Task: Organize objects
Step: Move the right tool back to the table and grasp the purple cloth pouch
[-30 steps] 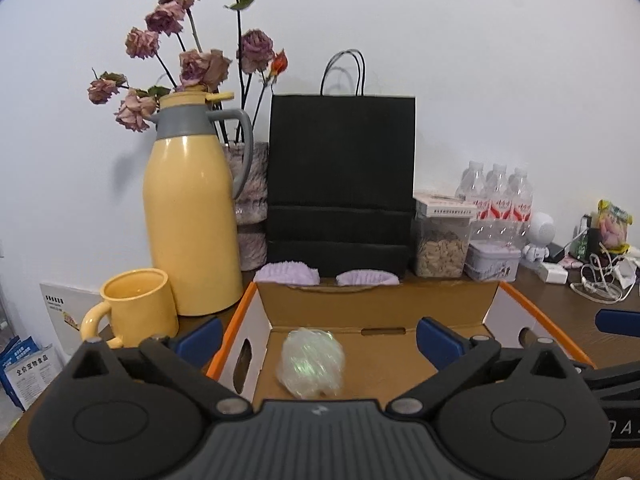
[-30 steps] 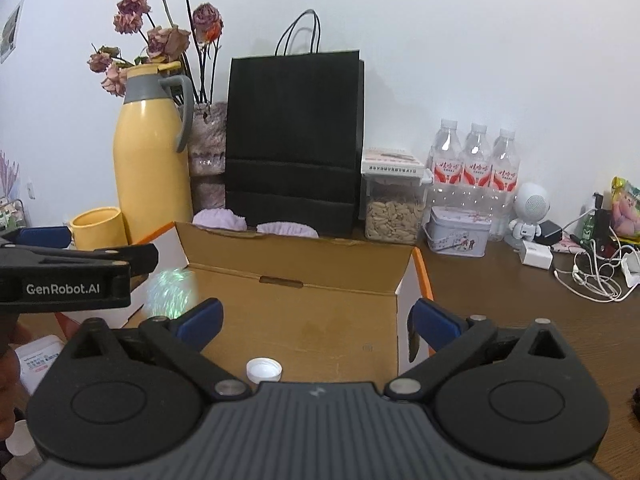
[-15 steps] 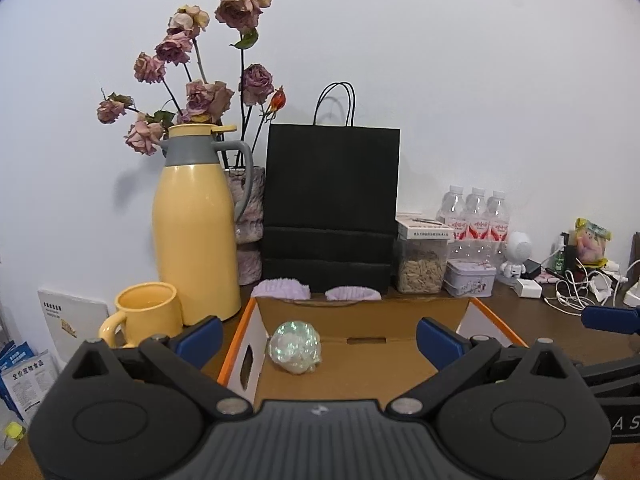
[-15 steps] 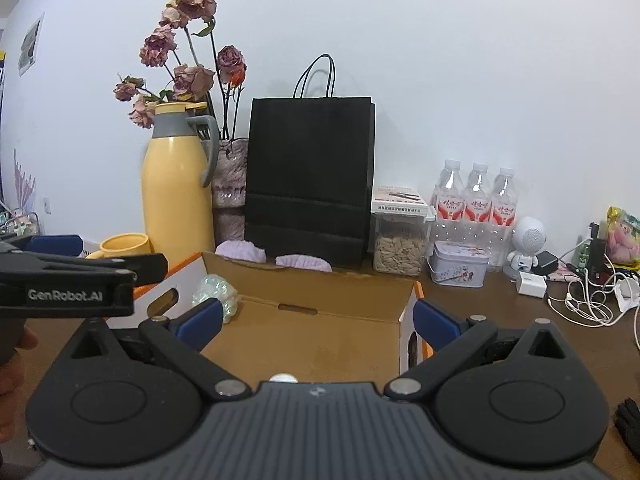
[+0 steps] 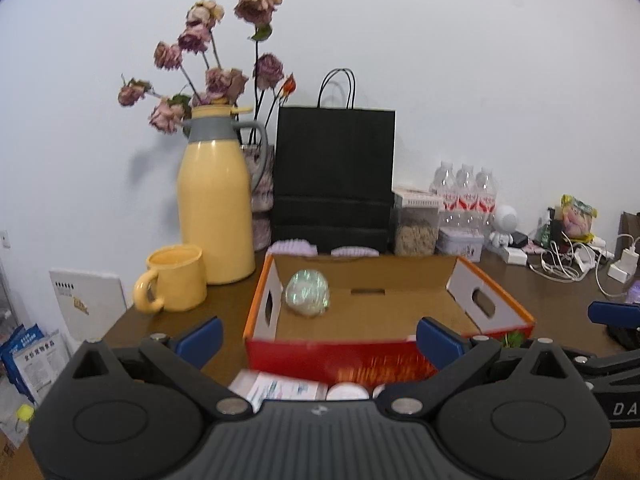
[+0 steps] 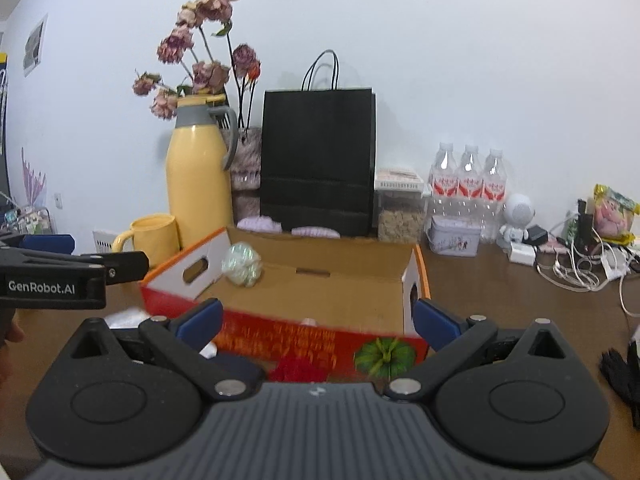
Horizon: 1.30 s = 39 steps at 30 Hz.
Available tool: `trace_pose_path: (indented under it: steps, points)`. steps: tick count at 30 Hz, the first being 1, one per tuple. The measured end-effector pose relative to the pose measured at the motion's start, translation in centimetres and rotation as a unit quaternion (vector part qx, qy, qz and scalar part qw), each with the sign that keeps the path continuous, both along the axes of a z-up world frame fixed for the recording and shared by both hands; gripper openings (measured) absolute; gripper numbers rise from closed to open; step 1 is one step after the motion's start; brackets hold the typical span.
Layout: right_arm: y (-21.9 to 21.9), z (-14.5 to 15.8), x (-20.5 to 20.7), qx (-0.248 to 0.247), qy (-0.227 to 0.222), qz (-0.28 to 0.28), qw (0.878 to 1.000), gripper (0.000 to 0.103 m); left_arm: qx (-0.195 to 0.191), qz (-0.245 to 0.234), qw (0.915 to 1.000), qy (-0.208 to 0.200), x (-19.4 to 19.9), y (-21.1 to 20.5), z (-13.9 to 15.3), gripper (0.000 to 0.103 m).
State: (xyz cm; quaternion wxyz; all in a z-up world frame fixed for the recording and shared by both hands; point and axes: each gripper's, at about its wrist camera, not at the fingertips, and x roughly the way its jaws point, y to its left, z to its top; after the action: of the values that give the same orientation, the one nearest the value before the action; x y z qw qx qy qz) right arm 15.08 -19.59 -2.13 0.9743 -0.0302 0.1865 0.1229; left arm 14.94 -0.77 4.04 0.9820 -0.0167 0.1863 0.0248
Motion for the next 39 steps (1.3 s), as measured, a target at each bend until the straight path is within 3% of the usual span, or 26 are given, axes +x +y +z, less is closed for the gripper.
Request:
trace_pose_path:
  steps: [15,23,32,34,37,39]
  points:
    - [1.7,-4.4,-7.3,-0.034,0.056,0.03,0.997,0.103,0.016,0.002,0.9985,0.052,-5.9,3.3,-4.2,0.103]
    - [2.5,-7.5,-7.6,-0.034,0.108,0.041,0.993,0.103,0.013,0.009,0.9963,0.085,-8.0,4.8,-6.9,0.103]
    - [4.0,-9.7,-6.7,-0.048,0.124,0.037,0.99,0.103,0.01,0.014,0.9948,0.1,-8.5,5.6,-8.2,0.103]
    - [4.0,-9.8,-7.1,-0.046,0.115,0.041,0.991,0.099,0.009,0.014,0.9948,0.1,-8.6,5.7,-8.2,0.103]
    - [4.3,-9.6,-7.9,-0.056,0.098,0.046,0.993,0.079,0.009,0.014,0.9948,0.101,-8.7,5.7,-8.3,0.103]
    - [4.3,-9.4,-8.3,-0.062,0.09,0.049,0.993,0.055,0.009,0.013,0.9947,0.102,-8.7,5.6,-8.4,0.103]
